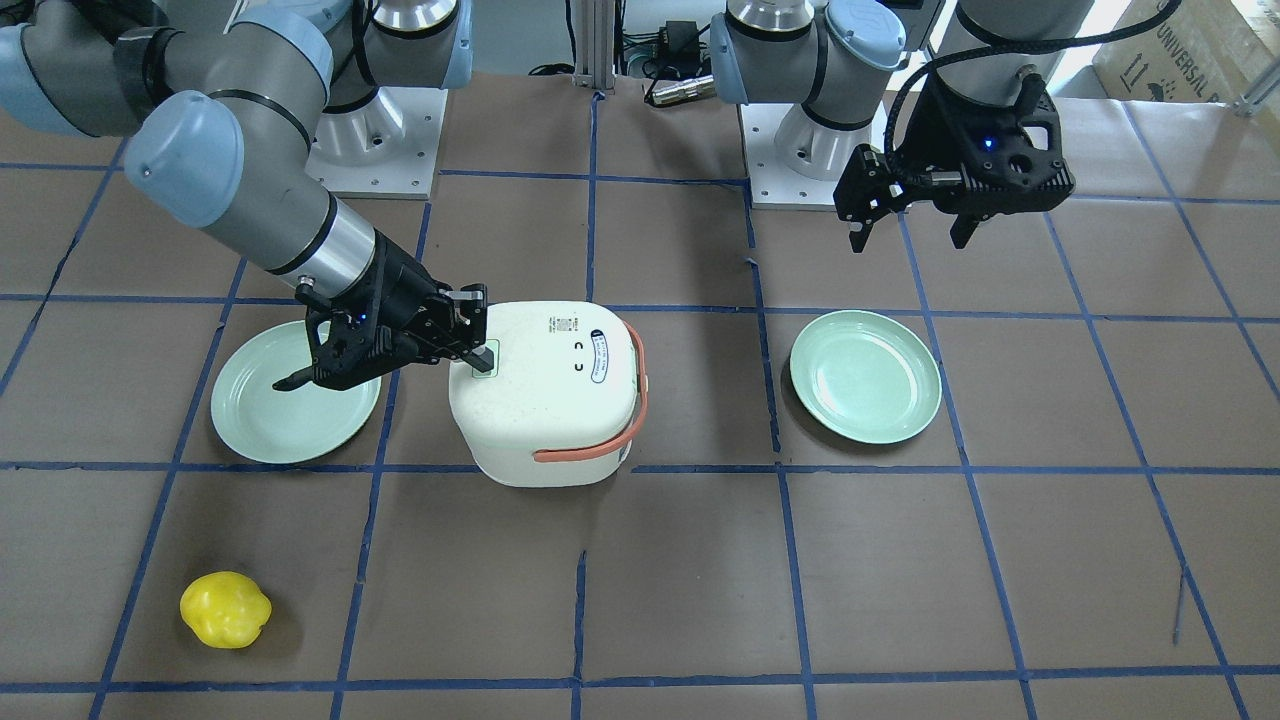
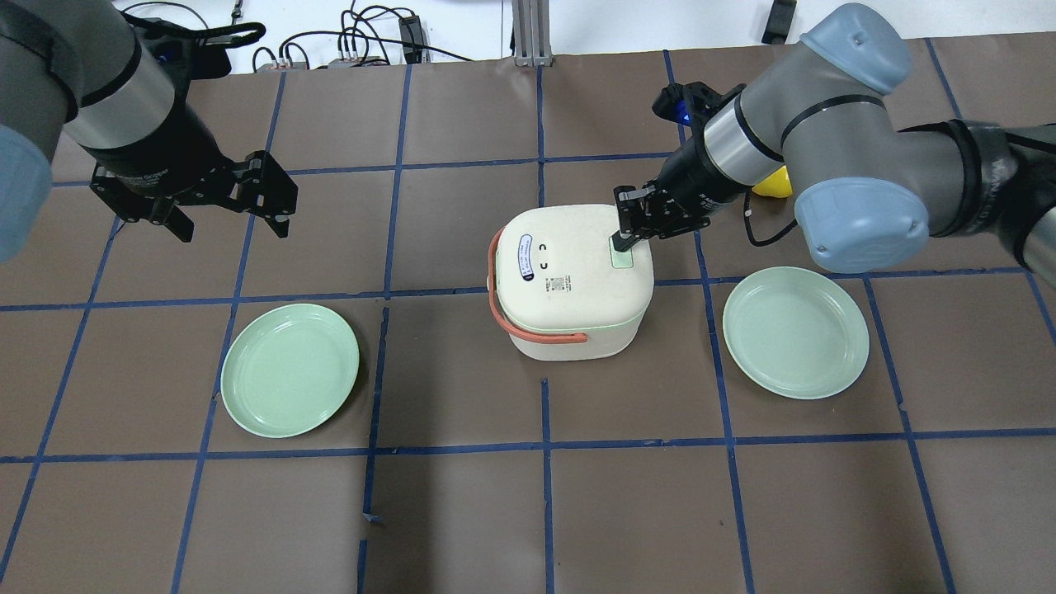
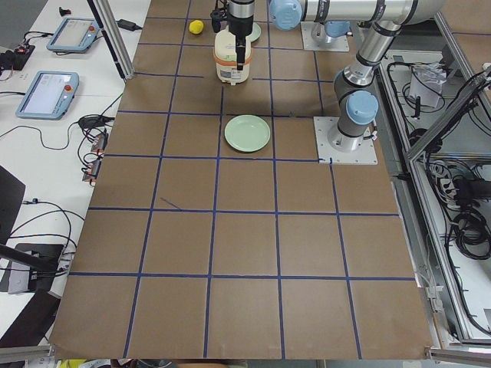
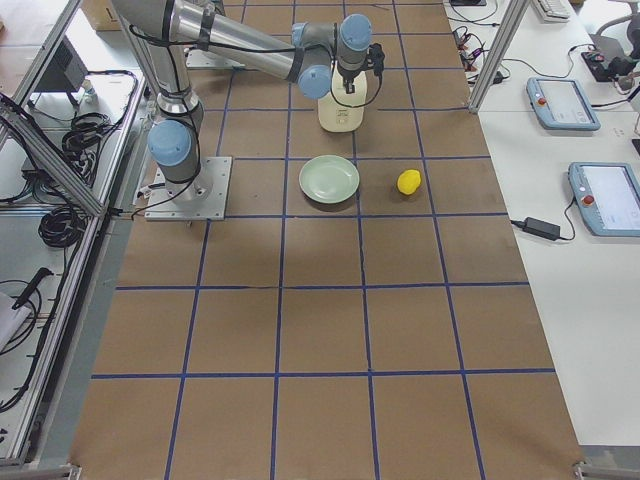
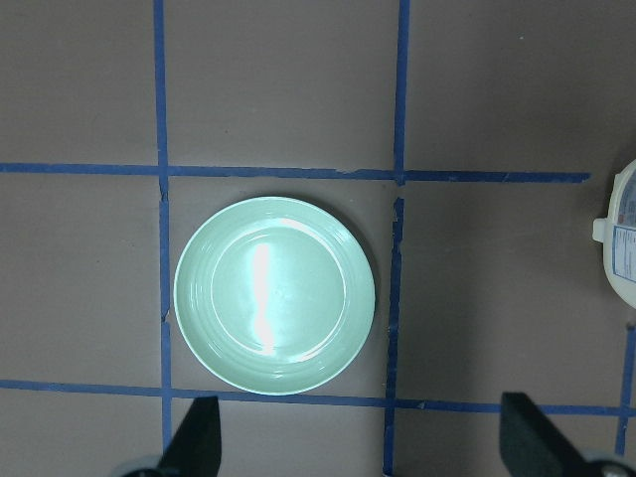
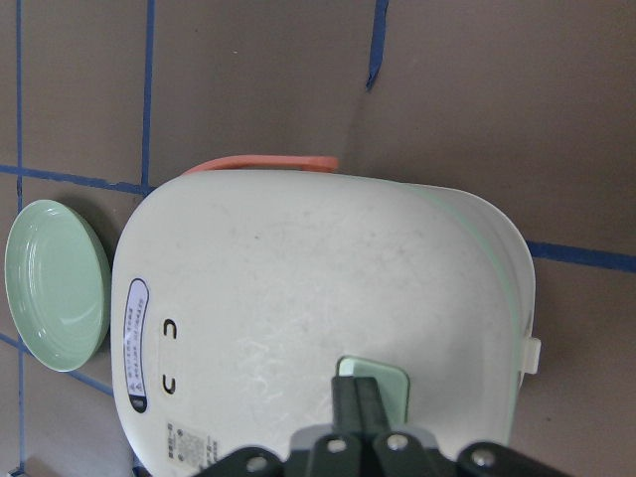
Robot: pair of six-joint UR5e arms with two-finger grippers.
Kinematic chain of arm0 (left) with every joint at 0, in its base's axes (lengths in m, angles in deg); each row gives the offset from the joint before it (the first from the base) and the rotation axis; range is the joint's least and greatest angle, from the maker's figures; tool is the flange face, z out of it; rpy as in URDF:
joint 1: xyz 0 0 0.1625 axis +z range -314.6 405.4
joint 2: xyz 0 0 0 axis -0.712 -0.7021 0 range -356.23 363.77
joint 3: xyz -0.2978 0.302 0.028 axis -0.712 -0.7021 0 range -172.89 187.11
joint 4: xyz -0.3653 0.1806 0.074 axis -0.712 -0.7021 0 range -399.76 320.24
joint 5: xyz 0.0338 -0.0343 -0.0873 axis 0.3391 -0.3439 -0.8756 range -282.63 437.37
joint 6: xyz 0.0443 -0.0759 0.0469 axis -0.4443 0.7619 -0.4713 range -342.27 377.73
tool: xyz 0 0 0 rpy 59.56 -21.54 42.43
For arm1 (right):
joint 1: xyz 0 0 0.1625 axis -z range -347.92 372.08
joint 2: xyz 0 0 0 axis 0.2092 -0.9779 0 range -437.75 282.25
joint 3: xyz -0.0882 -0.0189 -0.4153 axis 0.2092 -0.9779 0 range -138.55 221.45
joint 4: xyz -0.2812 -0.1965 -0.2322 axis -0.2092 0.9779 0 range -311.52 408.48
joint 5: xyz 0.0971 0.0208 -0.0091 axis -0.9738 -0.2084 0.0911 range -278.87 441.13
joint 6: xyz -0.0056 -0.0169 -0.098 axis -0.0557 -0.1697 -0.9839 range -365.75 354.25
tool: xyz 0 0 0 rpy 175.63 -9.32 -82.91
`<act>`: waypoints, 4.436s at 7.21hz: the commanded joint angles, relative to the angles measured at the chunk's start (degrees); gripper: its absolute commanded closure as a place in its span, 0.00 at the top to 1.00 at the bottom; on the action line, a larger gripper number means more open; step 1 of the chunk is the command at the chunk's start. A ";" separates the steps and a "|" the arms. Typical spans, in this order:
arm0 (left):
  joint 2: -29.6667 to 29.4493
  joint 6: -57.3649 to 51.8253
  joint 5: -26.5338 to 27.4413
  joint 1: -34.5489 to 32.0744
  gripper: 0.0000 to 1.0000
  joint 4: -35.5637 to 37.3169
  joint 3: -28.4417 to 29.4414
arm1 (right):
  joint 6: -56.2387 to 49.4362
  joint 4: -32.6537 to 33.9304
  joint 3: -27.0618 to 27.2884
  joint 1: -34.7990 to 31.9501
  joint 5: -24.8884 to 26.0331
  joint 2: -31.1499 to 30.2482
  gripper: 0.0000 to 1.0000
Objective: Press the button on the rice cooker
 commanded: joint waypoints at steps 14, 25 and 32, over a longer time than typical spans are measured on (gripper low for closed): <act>0.00 0.00 0.00 0.00 1.00 0.06 0.00 | 0.26 -3.07 -2.80 -0.09 14.94 -9.63 1.00; 0.00 0.00 0.00 0.00 1.00 -0.03 0.00 | 6.24 -15.63 -21.44 2.36 23.85 -6.05 0.97; 0.00 0.00 0.00 0.00 1.00 -0.03 0.00 | 6.06 -13.98 -20.31 0.17 26.76 -4.46 1.00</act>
